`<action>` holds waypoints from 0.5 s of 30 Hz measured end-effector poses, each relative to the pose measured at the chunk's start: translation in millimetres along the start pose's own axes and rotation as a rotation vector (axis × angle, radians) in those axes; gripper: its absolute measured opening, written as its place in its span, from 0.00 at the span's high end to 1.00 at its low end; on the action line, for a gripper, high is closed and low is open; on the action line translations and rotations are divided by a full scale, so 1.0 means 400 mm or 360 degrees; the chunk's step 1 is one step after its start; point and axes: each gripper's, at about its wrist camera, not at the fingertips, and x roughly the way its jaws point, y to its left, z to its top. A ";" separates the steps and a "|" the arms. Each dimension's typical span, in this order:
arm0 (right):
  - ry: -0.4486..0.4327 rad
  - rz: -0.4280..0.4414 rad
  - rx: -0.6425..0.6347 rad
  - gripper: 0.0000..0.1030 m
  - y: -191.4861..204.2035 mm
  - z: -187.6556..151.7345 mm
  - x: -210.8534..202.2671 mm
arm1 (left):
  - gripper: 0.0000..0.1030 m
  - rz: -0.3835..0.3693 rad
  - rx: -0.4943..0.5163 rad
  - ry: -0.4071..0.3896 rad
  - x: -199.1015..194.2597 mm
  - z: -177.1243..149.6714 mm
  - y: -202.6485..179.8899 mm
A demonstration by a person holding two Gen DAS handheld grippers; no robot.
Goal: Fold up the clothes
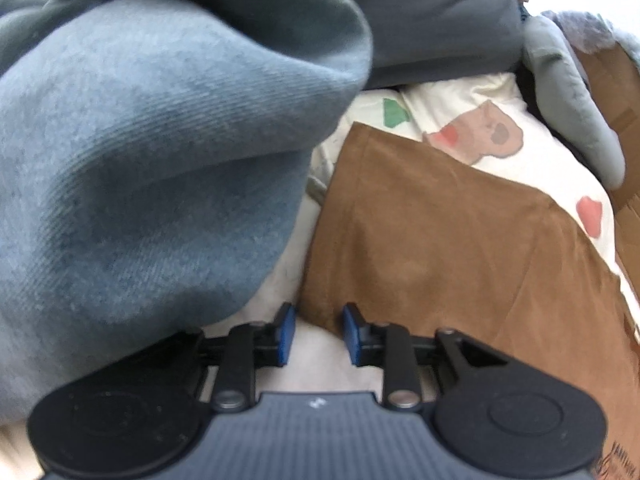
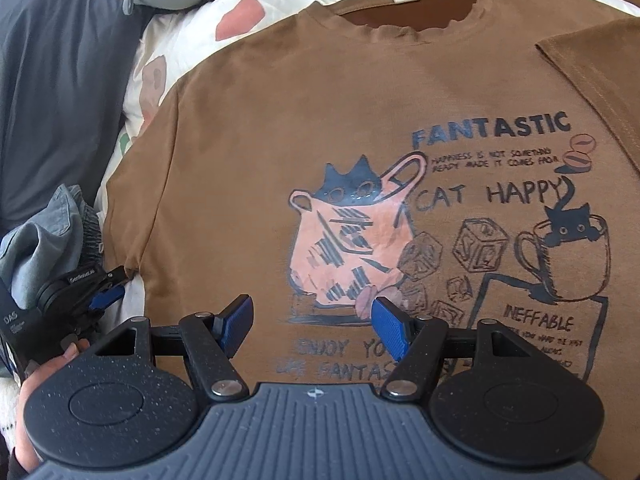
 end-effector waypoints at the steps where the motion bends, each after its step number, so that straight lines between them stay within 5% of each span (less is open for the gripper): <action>1: 0.0002 0.0003 -0.0006 0.31 0.003 0.000 0.001 | 0.67 -0.0007 -0.0033 -0.0001 0.004 0.001 0.003; 6: 0.0008 0.0011 -0.0011 0.30 0.009 -0.004 0.002 | 0.60 -0.0055 -0.0088 -0.0044 0.014 -0.004 0.007; 11: 0.0007 0.0017 -0.0011 0.31 0.017 -0.008 -0.002 | 0.80 -0.0088 -0.0158 -0.0041 -0.003 -0.004 0.027; 15: -0.0004 0.0038 -0.0026 0.30 0.037 -0.007 -0.005 | 0.81 -0.0158 -0.0218 -0.0069 -0.030 0.000 0.046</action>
